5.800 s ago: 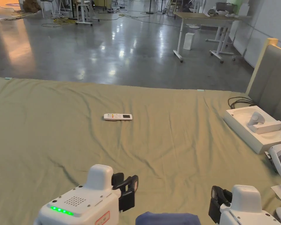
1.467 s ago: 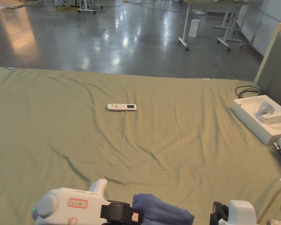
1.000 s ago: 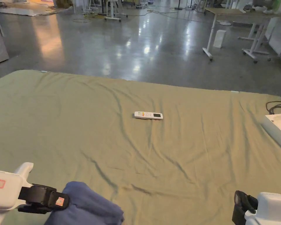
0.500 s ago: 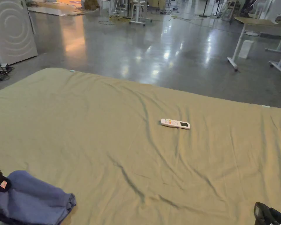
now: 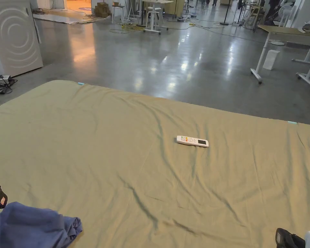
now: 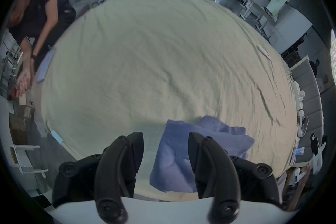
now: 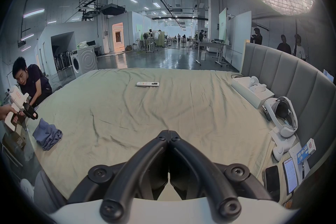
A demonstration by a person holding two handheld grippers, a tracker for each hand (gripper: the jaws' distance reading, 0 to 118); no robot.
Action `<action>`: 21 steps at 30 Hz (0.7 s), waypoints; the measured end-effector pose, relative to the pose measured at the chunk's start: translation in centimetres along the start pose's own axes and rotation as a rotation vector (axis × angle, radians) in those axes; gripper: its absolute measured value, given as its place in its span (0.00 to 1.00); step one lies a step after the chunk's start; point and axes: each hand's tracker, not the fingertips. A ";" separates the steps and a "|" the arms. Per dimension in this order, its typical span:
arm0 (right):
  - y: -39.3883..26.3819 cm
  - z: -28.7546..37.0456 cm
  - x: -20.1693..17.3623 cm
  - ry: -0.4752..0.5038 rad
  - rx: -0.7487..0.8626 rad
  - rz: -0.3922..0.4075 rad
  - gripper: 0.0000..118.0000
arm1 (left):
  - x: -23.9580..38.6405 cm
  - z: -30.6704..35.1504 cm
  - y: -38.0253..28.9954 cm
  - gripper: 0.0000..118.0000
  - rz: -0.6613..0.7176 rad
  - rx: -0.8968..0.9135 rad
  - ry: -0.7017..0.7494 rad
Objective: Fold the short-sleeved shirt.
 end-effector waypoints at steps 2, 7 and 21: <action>0.1 0.0 0.2 0.002 0.006 -0.005 0.00 | 1.8 1.7 -0.2 0.47 -0.048 0.099 -0.001; 0.8 -0.5 0.8 0.004 0.032 -0.013 0.00 | 8.3 4.0 -1.9 0.46 -0.171 0.367 -0.075; 3.1 -1.2 1.3 -0.045 0.146 -0.035 0.00 | 31.3 4.9 -12.3 0.44 -0.443 0.906 -0.080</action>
